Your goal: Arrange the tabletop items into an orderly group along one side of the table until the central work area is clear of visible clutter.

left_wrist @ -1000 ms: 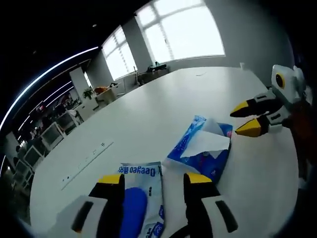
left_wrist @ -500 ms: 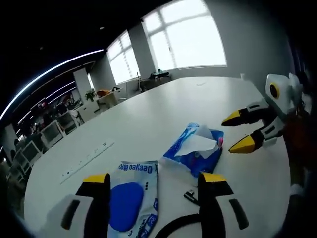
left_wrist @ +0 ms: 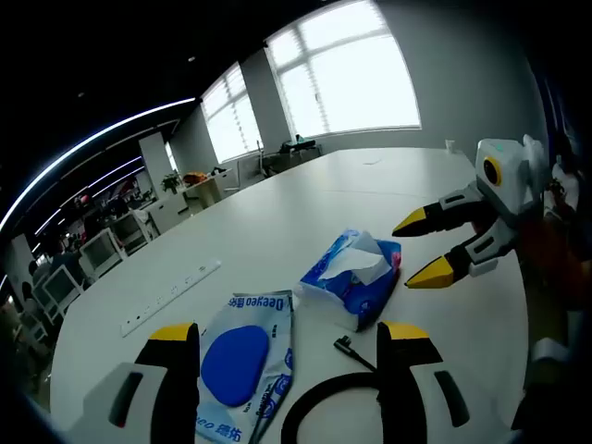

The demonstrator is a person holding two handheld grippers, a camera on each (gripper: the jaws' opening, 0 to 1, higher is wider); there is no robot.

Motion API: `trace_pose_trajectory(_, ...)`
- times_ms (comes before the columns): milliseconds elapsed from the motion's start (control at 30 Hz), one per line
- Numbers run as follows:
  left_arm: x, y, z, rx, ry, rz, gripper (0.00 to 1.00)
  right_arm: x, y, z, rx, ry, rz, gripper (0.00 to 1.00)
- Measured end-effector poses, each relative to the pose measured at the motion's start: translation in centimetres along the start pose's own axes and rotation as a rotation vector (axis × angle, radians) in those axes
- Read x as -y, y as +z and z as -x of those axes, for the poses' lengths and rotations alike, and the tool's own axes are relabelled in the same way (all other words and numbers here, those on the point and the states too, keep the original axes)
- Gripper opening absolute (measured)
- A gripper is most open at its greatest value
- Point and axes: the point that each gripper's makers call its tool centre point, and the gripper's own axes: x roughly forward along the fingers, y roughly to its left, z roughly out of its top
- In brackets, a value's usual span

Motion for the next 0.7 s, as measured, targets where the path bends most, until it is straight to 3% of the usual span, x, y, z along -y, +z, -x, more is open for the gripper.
trace_pose_trajectory(700,-0.4,-1.5,2.4,0.016,-0.006,0.017,0.77,-1.1,0.7,-0.5,-0.011,0.005,0.025,0.41)
